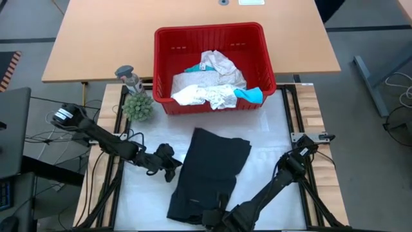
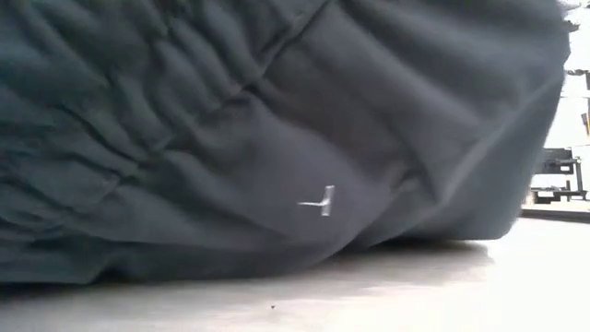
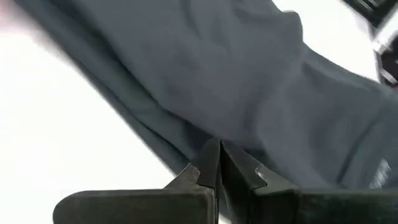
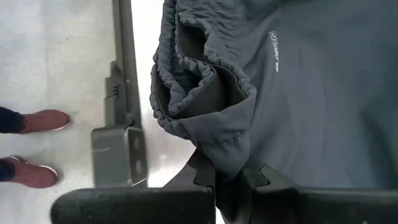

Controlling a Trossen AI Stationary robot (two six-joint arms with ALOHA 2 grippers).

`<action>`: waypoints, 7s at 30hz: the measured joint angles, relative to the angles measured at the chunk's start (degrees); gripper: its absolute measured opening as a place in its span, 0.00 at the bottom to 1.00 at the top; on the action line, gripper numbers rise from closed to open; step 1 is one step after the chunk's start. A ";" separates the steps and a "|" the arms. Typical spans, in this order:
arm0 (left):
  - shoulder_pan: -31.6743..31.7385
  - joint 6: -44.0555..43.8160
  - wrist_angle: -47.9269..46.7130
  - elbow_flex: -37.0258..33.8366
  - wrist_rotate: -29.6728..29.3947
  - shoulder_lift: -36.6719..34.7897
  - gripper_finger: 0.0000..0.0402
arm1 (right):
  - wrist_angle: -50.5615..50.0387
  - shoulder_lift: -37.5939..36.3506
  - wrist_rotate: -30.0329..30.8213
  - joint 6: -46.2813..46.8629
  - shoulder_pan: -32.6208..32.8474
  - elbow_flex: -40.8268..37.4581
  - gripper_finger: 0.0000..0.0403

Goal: Fold Laundry from Bin
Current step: Fold the black shorts

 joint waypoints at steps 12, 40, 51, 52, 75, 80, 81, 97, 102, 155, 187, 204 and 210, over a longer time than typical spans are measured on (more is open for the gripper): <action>3.11 21.81 27.76 0.19 4.46 10.07 0.00 | -0.66 0.00 -1.23 0.99 0.51 0.00 0.10; 2.15 14.70 26.82 0.22 15.58 27.69 0.00 | -27.70 -8.06 6.50 18.55 -2.39 3.93 0.10; 1.78 13.05 27.77 0.20 17.13 27.78 0.00 | -28.57 -13.69 9.43 16.52 -14.92 3.93 0.10; 1.58 12.85 27.92 0.19 17.03 27.82 0.00 | -28.49 -13.65 8.81 15.19 -16.34 3.93 0.10; -0.67 8.26 30.85 0.11 15.29 27.91 0.00 | -21.84 -12.57 -4.34 1.94 -37.38 -13.68 0.10; -0.74 8.73 31.36 0.09 15.40 27.95 0.00 | -14.12 -12.57 -5.42 -1.11 -39.16 -14.84 0.10; -0.76 8.64 31.39 0.09 15.40 27.95 0.00 | -13.62 -12.57 -5.57 -1.18 -39.75 -14.86 0.10; -0.75 8.06 31.84 0.11 15.00 27.95 0.00 | -3.86 -12.55 -7.50 -7.04 -47.31 -14.93 0.26; -0.89 8.89 31.82 0.11 15.68 27.95 0.00 | -2.77 -12.57 -5.07 -7.08 -49.11 -14.93 0.48; -16.61 6.72 14.90 0.20 -10.96 -16.19 0.00 | -2.94 -16.41 -5.64 -23.91 -23.51 -14.86 0.36; -9.44 12.43 -11.55 26.52 -16.71 18.75 0.00 | 29.75 -29.86 -11.08 -38.28 -26.96 -44.82 0.11; -6.14 3.88 -32.69 26.52 -18.39 18.23 0.00 | 34.76 -29.35 -17.98 -35.19 -31.84 -57.81 0.07; -3.85 -1.77 -47.05 26.03 -20.46 17.94 0.00 | 34.32 -29.38 -18.22 -33.69 -31.30 -60.25 0.05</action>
